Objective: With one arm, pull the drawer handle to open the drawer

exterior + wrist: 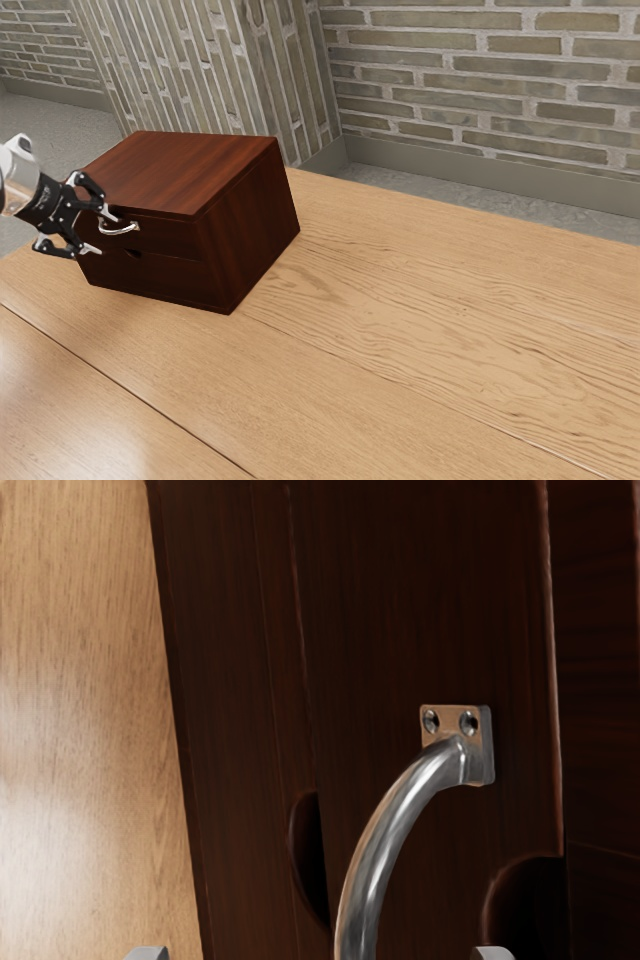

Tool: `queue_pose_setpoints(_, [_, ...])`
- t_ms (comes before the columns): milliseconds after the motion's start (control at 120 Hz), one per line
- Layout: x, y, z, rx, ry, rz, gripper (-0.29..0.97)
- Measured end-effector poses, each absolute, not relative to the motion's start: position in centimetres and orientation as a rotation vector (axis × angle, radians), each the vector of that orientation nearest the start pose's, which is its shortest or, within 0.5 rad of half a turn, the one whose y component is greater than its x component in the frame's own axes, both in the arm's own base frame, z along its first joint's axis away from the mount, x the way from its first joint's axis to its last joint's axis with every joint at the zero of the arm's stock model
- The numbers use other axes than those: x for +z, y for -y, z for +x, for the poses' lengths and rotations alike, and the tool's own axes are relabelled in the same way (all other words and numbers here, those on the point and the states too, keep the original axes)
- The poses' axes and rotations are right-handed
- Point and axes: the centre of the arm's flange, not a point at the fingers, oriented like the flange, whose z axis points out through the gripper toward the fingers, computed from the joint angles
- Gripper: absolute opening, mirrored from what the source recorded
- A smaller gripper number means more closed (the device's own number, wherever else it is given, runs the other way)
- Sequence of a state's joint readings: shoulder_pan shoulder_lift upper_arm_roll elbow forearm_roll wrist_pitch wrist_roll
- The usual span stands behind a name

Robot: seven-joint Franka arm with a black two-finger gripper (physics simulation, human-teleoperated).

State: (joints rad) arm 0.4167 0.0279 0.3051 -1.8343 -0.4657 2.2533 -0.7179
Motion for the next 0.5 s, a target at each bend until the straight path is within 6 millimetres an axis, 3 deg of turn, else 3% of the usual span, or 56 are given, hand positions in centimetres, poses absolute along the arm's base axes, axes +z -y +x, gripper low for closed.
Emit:
queue_pose_setpoints(283, [55.6, -43.2, 42.7, 0.577, -2.072, 1.723, 0.34])
queue_pose_setpoints(500, [56.1, -43.7, 41.6, 0.588, -2.083, 1.706, 0.34])
